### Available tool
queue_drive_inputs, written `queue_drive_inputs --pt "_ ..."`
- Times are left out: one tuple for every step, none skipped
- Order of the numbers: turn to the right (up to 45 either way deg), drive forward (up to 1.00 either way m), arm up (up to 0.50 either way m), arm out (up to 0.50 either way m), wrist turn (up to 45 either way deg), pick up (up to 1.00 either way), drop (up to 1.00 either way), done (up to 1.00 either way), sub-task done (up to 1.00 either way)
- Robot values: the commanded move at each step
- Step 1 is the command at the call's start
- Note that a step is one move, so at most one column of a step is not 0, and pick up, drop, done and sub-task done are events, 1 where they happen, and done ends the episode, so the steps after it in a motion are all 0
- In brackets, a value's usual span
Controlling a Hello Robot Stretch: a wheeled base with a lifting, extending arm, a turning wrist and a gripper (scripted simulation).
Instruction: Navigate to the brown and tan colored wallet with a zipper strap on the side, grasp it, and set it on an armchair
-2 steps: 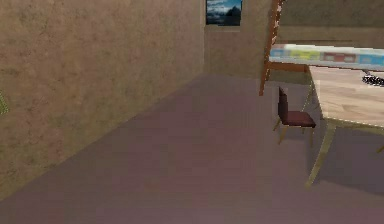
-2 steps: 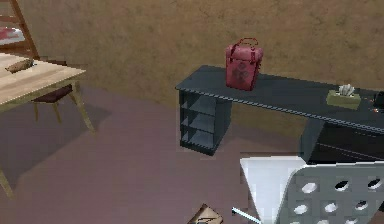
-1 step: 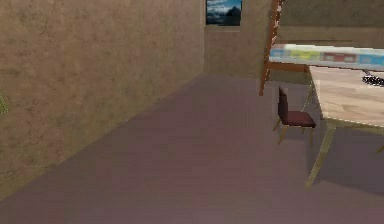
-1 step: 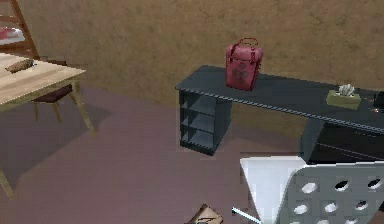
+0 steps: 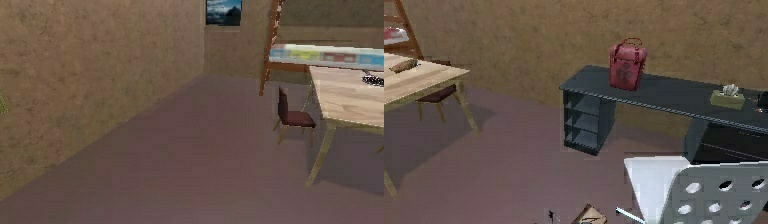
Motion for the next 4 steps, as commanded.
queue_drive_inputs --pt "0.0 0.0 0.0 0.0 45.0 0.0 0.0 0.0 0.0" --pt "0.0 0.0 0.0 0.0 30.0 0.0 0.0 0.0 0.0" --pt "0.0 0.0 -0.3 0.0 0.0 0.0 0.0 0.0 0.0" --pt "0.0 0.0 0.0 0.0 0.0 1.0 0.0 0.0 0.0"
